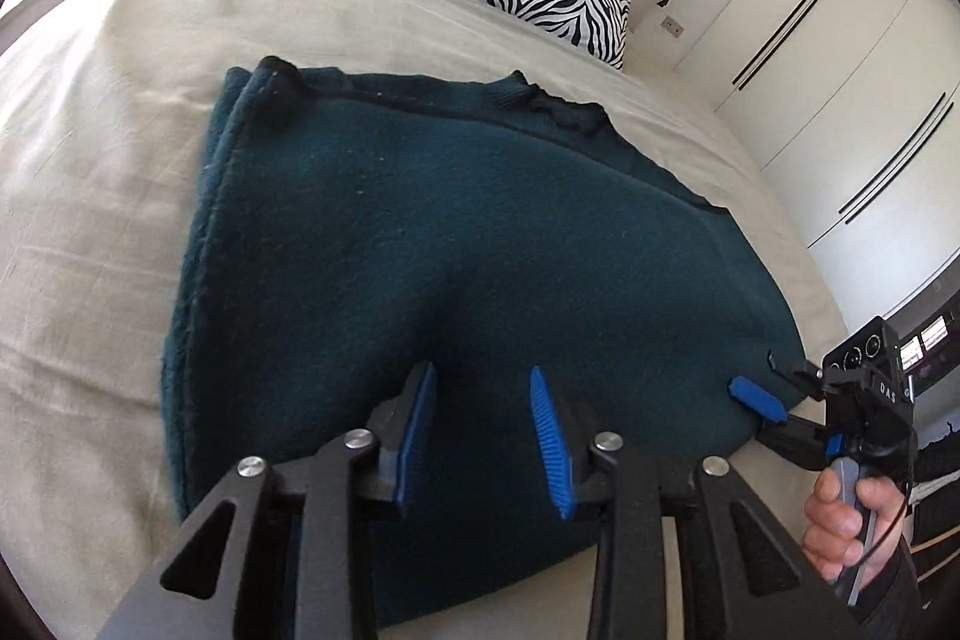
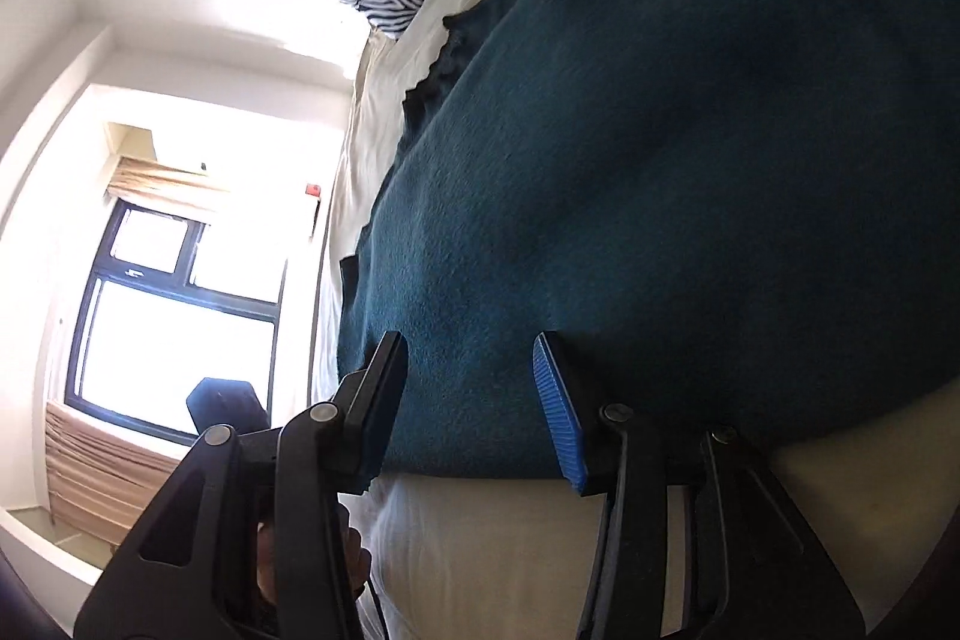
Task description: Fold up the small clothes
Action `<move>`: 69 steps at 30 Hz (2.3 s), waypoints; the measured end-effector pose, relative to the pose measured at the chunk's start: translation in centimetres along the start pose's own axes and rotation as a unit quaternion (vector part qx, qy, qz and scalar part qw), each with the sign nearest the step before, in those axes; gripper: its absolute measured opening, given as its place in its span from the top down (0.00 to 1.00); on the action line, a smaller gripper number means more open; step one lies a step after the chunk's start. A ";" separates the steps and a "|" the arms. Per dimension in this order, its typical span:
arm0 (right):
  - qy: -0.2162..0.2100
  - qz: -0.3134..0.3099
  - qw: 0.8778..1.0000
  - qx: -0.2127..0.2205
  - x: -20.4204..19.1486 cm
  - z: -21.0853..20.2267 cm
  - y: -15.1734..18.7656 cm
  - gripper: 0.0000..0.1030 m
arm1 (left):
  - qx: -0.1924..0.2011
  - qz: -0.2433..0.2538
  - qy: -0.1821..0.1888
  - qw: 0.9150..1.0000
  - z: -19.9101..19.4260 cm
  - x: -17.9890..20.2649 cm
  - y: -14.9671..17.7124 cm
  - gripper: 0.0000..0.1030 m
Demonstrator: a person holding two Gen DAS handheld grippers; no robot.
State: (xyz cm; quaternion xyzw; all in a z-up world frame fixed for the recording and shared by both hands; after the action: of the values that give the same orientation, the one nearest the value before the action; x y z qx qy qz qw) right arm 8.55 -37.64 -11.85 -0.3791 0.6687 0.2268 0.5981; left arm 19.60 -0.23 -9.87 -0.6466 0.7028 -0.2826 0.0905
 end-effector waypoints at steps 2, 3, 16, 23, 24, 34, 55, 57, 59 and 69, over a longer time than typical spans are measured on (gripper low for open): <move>-0.004 0.014 0.999 0.034 1.0 -3.1 -0.6 0.59 | -0.006 -0.025 0.037 0.999 -0.3 -1.6 0.5 0.65; -0.006 0.021 0.999 0.050 1.6 -4.3 -1.4 0.59 | -0.007 -0.041 0.052 0.998 -0.6 -2.4 0.8 0.65; 0.024 -0.047 0.997 0.055 -4.6 -7.1 -2.7 0.56 | 0.009 -0.152 0.056 0.987 -4.8 -9.2 1.5 0.37; 0.012 -0.064 0.997 -0.046 -8.1 3.7 -0.5 0.53 | -0.056 -0.199 0.099 0.973 -1.7 -9.7 1.3 0.38; 0.012 -0.065 0.996 -0.056 -8.2 5.0 -0.3 0.49 | -0.063 -0.198 0.103 0.973 -1.4 -9.6 1.0 0.38; -0.006 -0.043 0.993 -0.113 -9.1 13.9 -1.0 0.49 | -0.091 -0.241 0.167 0.952 0.7 -10.1 -0.2 0.51; -0.004 -0.012 0.984 -0.177 -5.0 20.7 -0.5 0.51 | -0.096 -0.246 0.185 0.947 -0.6 -9.0 0.3 0.90; -0.009 -0.008 0.984 -0.179 -5.0 20.6 -0.6 0.51 | -0.090 -0.239 0.185 0.949 -1.3 -8.1 -0.5 0.90; -0.021 0.013 0.983 -0.181 -4.9 20.4 -1.0 0.51 | -0.082 -0.229 0.184 0.953 -2.3 -6.9 -1.4 0.90; -0.127 0.077 0.983 -0.110 -5.2 10.9 -7.3 0.35 | -0.068 -0.127 0.209 0.967 -3.9 6.4 -5.8 0.90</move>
State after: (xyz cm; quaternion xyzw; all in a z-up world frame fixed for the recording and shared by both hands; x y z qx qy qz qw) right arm 21.08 -32.64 -7.65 -0.3580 0.5854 0.3907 0.6136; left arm 21.68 -5.30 -2.18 -0.6615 0.6361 -0.3719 -0.1393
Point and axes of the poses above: each gripper's, at about its wrist camera, not at the fingertips, and z roughly the way its jaws point, x to its right, y to its underside, the point moved 4 cm from there along z, roughly the way its jaws point, and after that the axes turned 15 degrees about -y, right-handed, at the moved point
